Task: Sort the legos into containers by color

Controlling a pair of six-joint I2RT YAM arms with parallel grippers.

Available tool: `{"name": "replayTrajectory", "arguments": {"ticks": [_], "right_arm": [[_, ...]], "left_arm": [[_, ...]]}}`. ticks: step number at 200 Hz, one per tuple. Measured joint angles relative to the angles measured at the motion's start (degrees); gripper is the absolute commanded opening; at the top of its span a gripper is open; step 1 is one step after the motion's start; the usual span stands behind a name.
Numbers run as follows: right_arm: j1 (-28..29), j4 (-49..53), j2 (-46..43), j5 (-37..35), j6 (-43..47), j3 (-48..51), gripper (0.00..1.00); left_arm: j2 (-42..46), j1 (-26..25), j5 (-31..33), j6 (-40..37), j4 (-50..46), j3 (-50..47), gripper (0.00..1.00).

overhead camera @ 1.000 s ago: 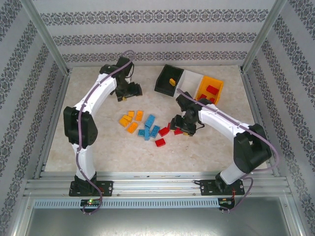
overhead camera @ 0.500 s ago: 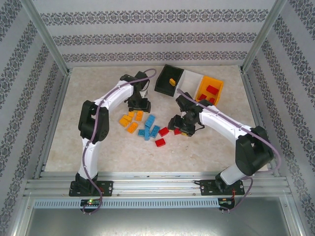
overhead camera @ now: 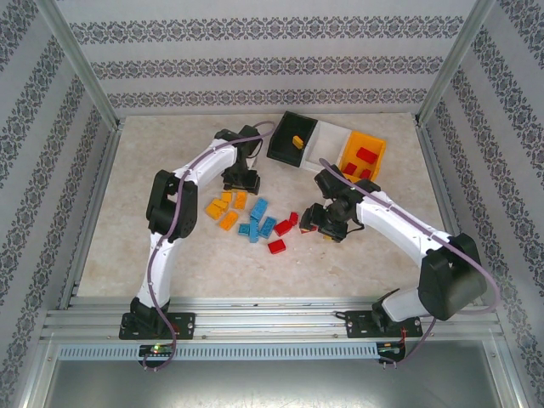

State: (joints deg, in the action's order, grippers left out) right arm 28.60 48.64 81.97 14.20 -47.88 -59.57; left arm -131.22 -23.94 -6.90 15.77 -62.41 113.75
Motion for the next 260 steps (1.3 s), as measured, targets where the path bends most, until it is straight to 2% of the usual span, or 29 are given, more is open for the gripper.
{"name": "replayTrajectory", "arguments": {"ticks": [104,132,197,206,226,260], "right_arm": [[-0.76,-0.07,0.74,0.07,0.02,0.09,0.65],[-0.76,-0.15,0.74,0.07,0.02,0.15,0.65],[-1.77,-0.31,0.74,0.11,0.04,1.03,0.65],[-1.88,-0.31,0.74,0.11,0.04,1.05,0.65],[-2.23,-0.46,0.74,0.17,0.04,1.36,0.65],[-2.64,-0.48,0.74,0.24,0.04,1.7,0.65]], "left_arm": [[-0.48,-0.02,0.35,0.07,-0.2,-2.25,0.55],[-0.55,-0.02,0.55,0.55,-0.2,-2.27,0.41],[-2.93,0.0,0.57,0.96,-1.16,-1.73,0.41],[-2.95,-0.02,0.55,0.96,-1.29,-1.4,0.39],[-3.28,0.0,0.37,1.18,-1.97,-0.52,0.26],[-4.59,0.02,-1.38,2.27,-3.08,3.63,0.24]]}}
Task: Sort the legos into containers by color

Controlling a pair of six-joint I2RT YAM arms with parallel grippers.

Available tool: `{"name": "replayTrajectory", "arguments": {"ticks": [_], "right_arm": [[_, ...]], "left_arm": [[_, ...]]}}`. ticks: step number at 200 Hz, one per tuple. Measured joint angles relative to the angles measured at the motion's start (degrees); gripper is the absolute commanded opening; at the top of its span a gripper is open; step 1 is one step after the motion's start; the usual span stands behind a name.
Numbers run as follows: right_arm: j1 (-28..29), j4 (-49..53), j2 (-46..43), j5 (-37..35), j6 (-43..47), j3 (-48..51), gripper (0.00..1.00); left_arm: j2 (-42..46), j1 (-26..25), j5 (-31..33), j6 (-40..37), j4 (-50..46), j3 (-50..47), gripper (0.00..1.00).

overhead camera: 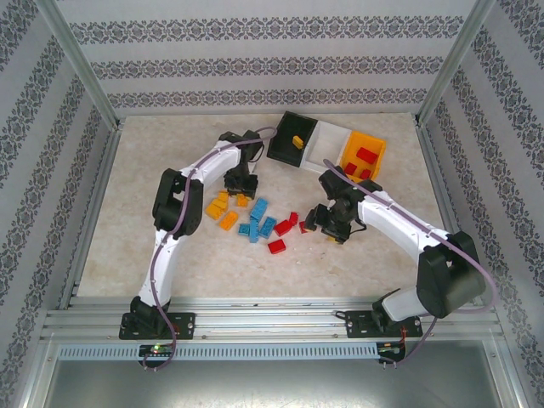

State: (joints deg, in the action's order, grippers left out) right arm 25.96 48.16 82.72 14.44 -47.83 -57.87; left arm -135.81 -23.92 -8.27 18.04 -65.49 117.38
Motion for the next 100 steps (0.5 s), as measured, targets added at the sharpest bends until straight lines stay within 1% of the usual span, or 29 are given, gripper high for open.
{"name": "replayTrajectory", "arguments": {"ticks": [30,53,69,86,100], "right_arm": [[-1.14,-0.26,-0.31,0.02,-0.02,0.9,0.65],[-2.43,-0.46,-2.01,0.0,-0.13,2.71,0.65],[-3.54,-0.39,-4.17,0.02,-0.46,4.44,0.65],[-4.85,-0.46,-6.58,0.02,-1.16,6.27,0.65],[-5.68,-0.46,-8.57,0.02,-1.79,7.69,0.65]], "left_arm": [[-1.53,0.46,-4.2,3.39,-0.59,8.24,0.24],[-2.16,1.6,-10.69,9.16,1.03,14.62,0.24],[-2.19,2.75,-15.82,15.39,5.88,16.48,0.24],[-2.86,3.82,-21.27,24.57,14.45,17.05,0.24],[-4.52,4.24,-24.15,32.02,22.08,17.79,0.24]]}}
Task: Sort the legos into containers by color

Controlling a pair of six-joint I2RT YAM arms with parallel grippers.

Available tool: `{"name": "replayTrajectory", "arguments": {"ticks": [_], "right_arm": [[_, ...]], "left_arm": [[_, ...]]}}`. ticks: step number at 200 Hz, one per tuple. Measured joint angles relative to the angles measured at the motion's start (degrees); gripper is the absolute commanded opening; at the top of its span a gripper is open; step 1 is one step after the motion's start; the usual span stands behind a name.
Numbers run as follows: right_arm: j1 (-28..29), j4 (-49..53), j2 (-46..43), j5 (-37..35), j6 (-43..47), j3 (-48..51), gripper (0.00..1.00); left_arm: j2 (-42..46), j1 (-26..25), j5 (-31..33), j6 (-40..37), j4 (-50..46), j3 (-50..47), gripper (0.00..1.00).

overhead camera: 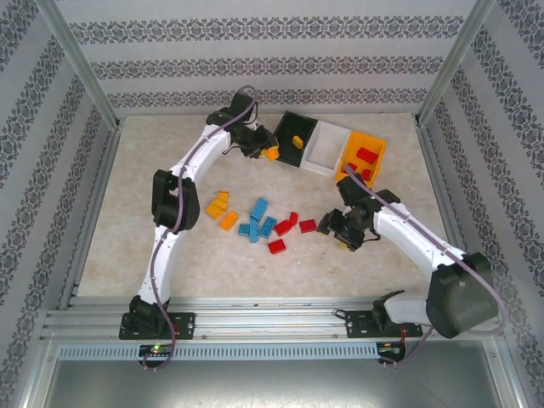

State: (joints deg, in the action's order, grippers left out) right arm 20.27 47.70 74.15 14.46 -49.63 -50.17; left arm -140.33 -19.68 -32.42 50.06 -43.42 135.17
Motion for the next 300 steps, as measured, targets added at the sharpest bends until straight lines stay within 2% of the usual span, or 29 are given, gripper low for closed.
{"name": "replayTrajectory", "arguments": {"ticks": [28,63,99,159,236,268,300], "right_arm": [[-1.07,0.04,-2.93,-0.02,-1.09,1.73,0.65],[-2.16,0.07,-5.53,-0.04,-1.95,2.93,0.65],[-2.56,0.04,-6.95,-0.13,-2.84,4.22,0.65],[-2.93,0.04,-7.26,-0.26,-3.19,4.98,0.65],[-2.91,0.02,-6.93,-0.26,-3.19,4.98,0.65],[-2.93,0.02,-6.93,-0.26,-3.19,4.98,0.65],[-4.35,-0.02,-6.86,-0.02,-2.97,4.94,0.65]], "left_arm": [[-6.51,0.2,-2.97,15.28,15.69,3.3,0.24],[-15.67,-0.24,-2.95,29.62,27.3,10.82,0.26],[-17.49,-0.61,-1.4,37.27,32.13,11.47,0.41],[-17.49,-0.61,-1.01,39.58,34.97,11.87,0.53],[-17.49,-0.57,-1.86,39.28,35.1,11.87,0.54],[-17.22,-0.57,-2.99,35.69,33.7,11.87,0.54],[-14.14,-0.57,-3.58,26.25,24.39,11.85,0.56]]}}
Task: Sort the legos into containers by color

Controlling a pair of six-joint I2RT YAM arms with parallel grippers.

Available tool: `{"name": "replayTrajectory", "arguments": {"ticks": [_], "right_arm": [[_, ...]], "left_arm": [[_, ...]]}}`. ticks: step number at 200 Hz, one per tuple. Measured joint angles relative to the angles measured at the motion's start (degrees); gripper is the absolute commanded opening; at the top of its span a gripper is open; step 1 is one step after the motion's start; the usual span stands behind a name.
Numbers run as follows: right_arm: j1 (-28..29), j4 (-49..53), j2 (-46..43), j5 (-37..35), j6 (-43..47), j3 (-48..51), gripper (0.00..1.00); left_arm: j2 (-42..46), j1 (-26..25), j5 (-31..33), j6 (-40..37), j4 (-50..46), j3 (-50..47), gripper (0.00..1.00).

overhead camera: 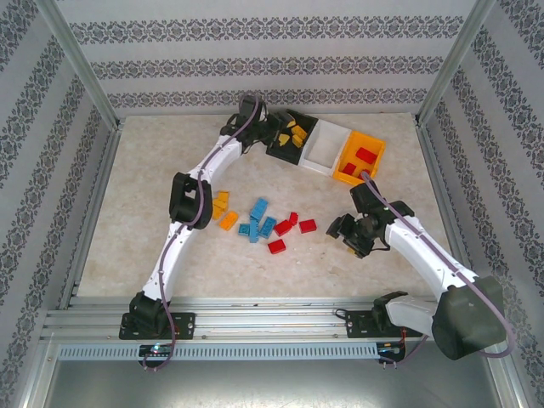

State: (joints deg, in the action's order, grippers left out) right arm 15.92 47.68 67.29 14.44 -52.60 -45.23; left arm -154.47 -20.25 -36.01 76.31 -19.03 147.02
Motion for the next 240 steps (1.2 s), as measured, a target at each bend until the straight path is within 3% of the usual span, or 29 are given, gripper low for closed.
{"name": "replayTrajectory", "arguments": {"ticks": [39,96,110,154,205,240], "right_arm": [[-0.13,-0.33,4.28,1.25,1.01,-2.62,0.65],[3.85,-1.77,10.43,1.97,2.05,-7.87,0.65],[5.05,-1.57,12.07,2.14,2.08,-9.16,0.65],[9.33,-2.91,17.68,2.93,2.45,-12.44,0.65],[10.51,-3.02,19.17,3.15,3.13,-13.42,0.65],[10.49,-2.99,19.17,3.21,3.32,-13.44,0.65]], "left_arm": [[8.87,0.0,2.69,-17.44,-18.51,0.0,0.59],[19.61,-0.63,14.6,-42.99,-45.0,-0.28,0.63],[26.34,-0.81,17.97,-47.06,-45.0,-13.35,0.63],[40.13,0.31,24.39,-50.42,-47.87,-42.64,0.64],[48.17,1.14,24.06,-51.17,-44.98,-58.84,0.63],[49.7,-0.83,22.1,-52.22,-42.14,-63.25,0.62]]}}
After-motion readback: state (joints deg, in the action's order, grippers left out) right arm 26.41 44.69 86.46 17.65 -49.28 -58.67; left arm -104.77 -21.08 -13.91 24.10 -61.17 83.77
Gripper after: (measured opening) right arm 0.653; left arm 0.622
